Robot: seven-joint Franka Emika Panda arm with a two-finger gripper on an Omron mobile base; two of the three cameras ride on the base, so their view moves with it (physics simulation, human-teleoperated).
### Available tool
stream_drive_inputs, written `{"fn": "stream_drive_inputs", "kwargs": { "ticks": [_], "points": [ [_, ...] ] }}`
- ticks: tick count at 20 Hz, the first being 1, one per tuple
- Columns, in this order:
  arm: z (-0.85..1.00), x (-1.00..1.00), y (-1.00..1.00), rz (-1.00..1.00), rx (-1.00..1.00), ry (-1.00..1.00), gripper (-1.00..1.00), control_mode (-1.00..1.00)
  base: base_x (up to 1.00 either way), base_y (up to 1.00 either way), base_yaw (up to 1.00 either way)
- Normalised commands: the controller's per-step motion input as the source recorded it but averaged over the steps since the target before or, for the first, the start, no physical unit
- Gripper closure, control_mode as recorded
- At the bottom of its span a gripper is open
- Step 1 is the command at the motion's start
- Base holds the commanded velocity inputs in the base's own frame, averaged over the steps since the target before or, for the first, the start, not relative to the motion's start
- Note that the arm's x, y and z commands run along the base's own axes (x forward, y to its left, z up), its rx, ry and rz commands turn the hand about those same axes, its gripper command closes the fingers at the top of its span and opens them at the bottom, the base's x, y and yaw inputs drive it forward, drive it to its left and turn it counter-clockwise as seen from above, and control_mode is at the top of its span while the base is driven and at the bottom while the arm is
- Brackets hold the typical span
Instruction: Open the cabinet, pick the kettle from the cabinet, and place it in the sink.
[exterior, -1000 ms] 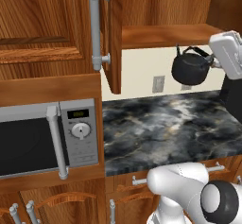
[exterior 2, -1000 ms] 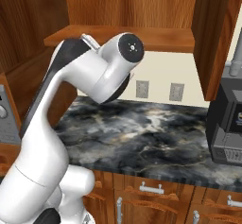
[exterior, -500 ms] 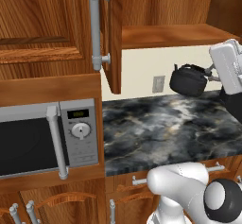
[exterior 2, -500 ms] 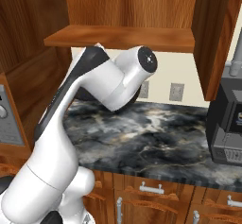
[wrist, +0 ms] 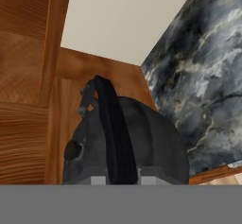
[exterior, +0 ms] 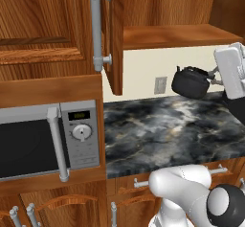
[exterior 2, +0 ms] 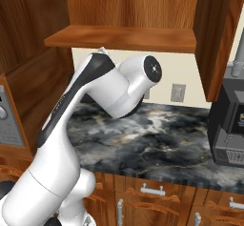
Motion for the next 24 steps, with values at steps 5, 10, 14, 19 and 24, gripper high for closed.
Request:
{"fn": "stream_drive_inputs", "kwargs": {
  "ticks": [5, 10, 14, 19, 24],
  "points": [
    [0.00, 0.00, 0.00, 0.00, 0.00, 0.00, 1.00, -1.00, 0.00, 0.00, 0.00],
    [0.00, 0.00, 0.00, 0.00, 0.00, 0.00, 1.00, -1.00, 0.00, 0.00, 0.00],
    [0.00, 0.00, 0.00, 0.00, 0.00, 0.00, 1.00, -1.00, 0.00, 0.00, 0.00],
    [0.00, 0.00, 0.00, 0.00, 0.00, 0.00, 1.00, -1.00, 0.00, 0.00, 0.00],
    [0.00, 0.00, 0.00, 0.00, 0.00, 0.00, 1.00, -1.00, 0.00, 0.00, 0.00]
  ]
}}
